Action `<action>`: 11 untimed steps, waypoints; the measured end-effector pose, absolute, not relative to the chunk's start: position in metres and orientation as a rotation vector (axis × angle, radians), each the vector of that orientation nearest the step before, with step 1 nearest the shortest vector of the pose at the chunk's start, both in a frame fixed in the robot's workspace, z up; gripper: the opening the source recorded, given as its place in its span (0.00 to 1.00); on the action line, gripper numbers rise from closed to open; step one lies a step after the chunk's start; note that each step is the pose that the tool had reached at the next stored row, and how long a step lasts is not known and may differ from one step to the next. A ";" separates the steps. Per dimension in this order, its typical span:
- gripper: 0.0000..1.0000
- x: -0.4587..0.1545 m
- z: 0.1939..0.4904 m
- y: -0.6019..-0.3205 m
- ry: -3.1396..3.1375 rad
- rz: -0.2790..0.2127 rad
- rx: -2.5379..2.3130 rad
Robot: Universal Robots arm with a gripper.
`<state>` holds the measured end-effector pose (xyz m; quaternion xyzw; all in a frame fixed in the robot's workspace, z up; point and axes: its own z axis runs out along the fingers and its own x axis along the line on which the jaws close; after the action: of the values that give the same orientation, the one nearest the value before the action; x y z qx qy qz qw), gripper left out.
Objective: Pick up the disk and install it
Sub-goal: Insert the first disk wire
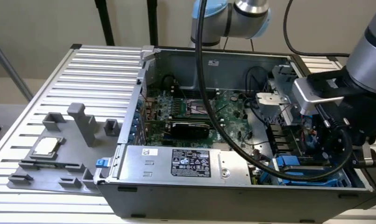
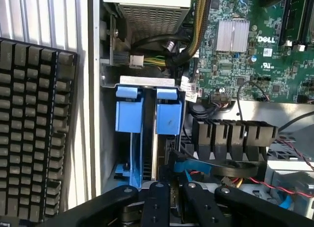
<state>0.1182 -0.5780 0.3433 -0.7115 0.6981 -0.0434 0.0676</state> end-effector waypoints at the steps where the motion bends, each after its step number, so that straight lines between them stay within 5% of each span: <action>1: 0.00 0.117 0.343 -0.578 2.101 -0.139 -2.139; 11: 0.00 0.107 0.337 -0.576 2.109 -0.202 -2.080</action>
<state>0.1072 -0.5761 0.3366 -0.6981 0.7076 -0.0678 0.0861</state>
